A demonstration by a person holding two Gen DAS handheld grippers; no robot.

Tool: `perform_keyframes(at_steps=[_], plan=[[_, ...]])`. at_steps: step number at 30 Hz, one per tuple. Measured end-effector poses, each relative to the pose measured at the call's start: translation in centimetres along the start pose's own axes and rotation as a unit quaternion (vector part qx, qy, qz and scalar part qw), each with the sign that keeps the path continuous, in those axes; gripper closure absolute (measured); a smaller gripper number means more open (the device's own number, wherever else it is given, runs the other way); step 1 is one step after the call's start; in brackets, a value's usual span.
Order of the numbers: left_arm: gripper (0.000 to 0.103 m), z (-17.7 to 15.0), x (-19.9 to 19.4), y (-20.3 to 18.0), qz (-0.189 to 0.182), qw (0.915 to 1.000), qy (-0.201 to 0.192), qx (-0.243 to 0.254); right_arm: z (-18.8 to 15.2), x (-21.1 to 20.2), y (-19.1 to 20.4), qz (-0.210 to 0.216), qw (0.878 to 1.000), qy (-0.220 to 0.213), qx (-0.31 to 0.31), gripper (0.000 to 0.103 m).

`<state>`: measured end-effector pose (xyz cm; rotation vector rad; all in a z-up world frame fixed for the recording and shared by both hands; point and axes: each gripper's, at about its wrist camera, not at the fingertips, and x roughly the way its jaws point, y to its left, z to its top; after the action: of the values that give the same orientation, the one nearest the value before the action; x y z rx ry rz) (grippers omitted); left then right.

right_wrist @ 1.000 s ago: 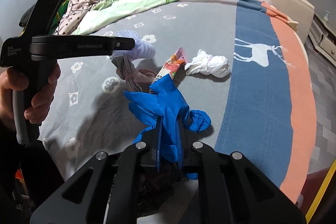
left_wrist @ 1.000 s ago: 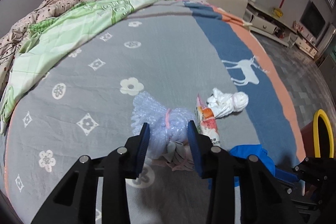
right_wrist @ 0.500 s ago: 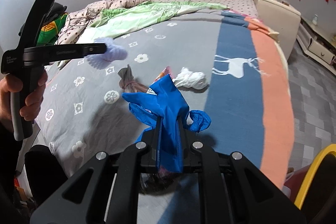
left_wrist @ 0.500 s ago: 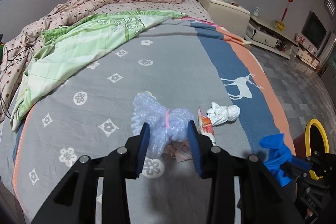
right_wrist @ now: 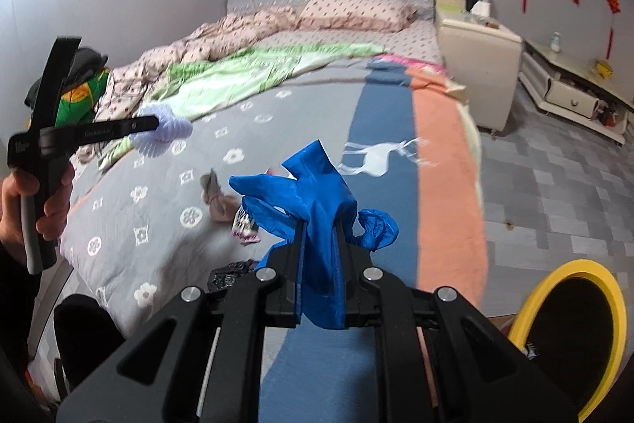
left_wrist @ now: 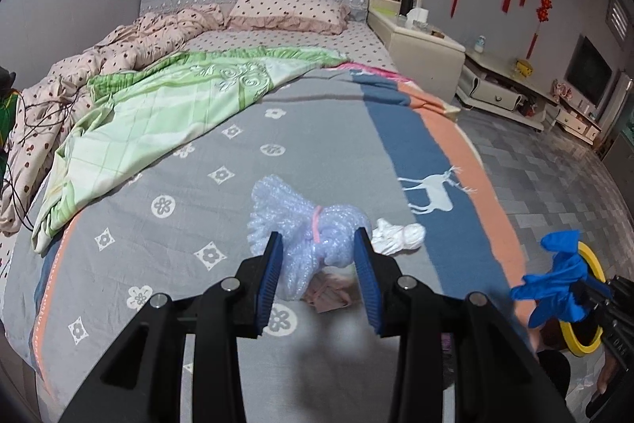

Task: Collect trash
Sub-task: 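Carry the bubble-wrap bundle and blue glove over the bin with both tools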

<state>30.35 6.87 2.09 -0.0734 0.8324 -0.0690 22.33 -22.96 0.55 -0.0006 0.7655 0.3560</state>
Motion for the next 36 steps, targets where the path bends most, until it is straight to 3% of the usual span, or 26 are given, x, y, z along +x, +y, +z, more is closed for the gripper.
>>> perform_keyframes(at_steps=[12, 18, 26, 36], plan=[[0.069, 1.2, -2.0, -6.6, -0.054, 0.9980, -0.023, 0.026, 0.9, -7.1, -6.5, -0.038, 0.996, -0.063, 0.053, 0.091], [0.069, 1.4, -2.0, -11.5, -0.095, 0.9943, -0.023, 0.041, 0.5, -9.6, -10.6, -0.068, 0.992, -0.073, 0.078, 0.091], [0.069, 0.6, -0.8, -19.3, -0.161, 0.9837, -0.010, 0.080, -1.0, -12.4, -15.8, -0.108, 0.984, -0.078, 0.115, 0.091], [0.069, -0.3, 0.7, -26.9, -0.214, 0.9700, 0.004, 0.115, -3.1, -15.1, -21.4, -0.142, 0.974, -0.085, 0.152, 0.091]])
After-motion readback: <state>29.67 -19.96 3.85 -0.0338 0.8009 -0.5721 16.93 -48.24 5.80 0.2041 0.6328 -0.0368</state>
